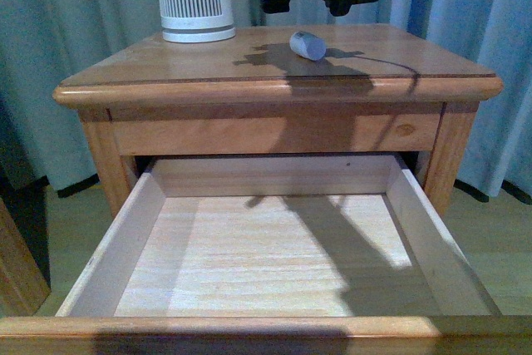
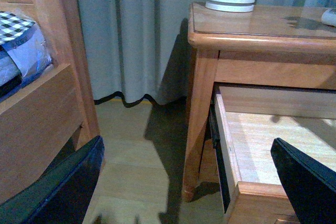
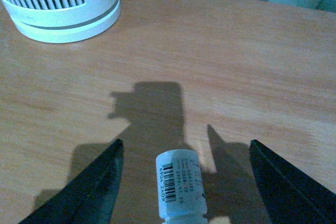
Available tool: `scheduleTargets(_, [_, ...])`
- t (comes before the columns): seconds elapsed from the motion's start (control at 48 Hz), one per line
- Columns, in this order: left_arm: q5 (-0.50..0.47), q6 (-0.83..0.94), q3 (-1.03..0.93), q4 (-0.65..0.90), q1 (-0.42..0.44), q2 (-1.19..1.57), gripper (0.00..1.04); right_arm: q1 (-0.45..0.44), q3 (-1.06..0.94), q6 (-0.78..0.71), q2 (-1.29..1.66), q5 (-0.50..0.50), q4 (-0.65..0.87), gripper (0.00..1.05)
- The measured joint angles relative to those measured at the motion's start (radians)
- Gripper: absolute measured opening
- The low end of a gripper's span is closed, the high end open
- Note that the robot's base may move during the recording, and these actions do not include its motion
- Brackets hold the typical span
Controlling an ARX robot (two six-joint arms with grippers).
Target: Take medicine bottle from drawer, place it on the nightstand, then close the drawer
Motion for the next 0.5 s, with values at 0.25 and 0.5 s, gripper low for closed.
scheduleTargets(0.25, [0.000,0.000,0.000,0.000,0.000,0.000,0.98,-0.002,-0.212,-0.001,-0.196,-0.028,0.112,0.98])
scheduleTargets(0.5, [0.000,0.000,0.000,0.000,0.000,0.000,0.98,-0.017,-0.552,0.055,-0.569,-0.133,0.153,0.87])
